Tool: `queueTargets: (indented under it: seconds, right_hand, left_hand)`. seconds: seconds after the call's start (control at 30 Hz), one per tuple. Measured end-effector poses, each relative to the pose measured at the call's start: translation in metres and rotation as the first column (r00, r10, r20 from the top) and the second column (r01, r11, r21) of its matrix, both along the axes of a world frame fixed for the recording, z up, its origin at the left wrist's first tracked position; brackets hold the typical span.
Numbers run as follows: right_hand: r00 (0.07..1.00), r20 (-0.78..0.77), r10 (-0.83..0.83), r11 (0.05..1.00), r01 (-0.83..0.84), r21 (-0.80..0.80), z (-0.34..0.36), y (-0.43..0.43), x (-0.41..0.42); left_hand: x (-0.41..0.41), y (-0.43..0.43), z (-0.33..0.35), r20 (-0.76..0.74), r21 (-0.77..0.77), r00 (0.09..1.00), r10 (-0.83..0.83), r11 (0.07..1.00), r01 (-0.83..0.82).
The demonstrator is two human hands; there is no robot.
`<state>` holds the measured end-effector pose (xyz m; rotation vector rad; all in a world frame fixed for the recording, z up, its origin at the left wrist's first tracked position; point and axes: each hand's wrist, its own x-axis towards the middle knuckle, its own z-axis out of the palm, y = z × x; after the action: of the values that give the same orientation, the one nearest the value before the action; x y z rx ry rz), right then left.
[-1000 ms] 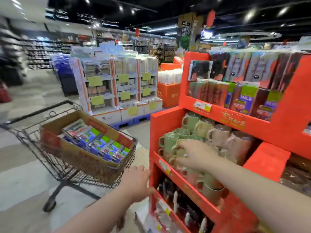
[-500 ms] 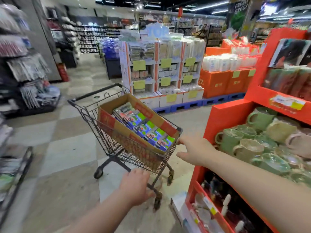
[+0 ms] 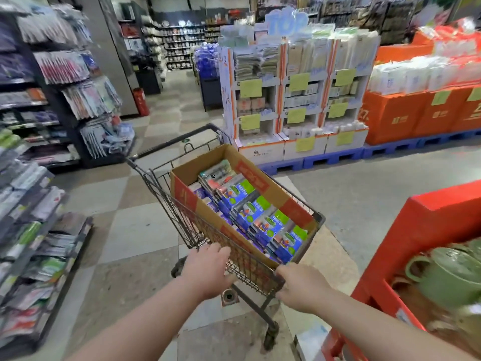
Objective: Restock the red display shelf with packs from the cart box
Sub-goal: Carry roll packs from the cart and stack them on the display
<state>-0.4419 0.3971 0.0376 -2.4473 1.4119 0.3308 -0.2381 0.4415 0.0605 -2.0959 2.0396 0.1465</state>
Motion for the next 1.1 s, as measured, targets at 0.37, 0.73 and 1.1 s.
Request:
queueTargets:
  seconds: [0.37,0.73,1.1]
  right_hand:
    - [0.999,-0.023,0.025,0.994,-0.022,0.109,-0.036,-0.079,-0.007]
    - [0.990,-0.025,-0.138,0.984,0.140,0.112,-0.050,-0.167,0.018]
    - [0.947,-0.023,-0.322,0.935,0.321,0.152,-0.061,-0.271,0.097]
  left_hand:
    - [0.007,-0.116,0.018,-0.016,-0.092,0.999,0.027,0.995,-0.029]
    - [0.034,-0.205,-0.028,-0.028,0.073,0.997,-0.070,0.995,0.072]
    - [0.109,-0.318,-0.092,-0.076,0.304,0.977,-0.199,0.929,0.212]
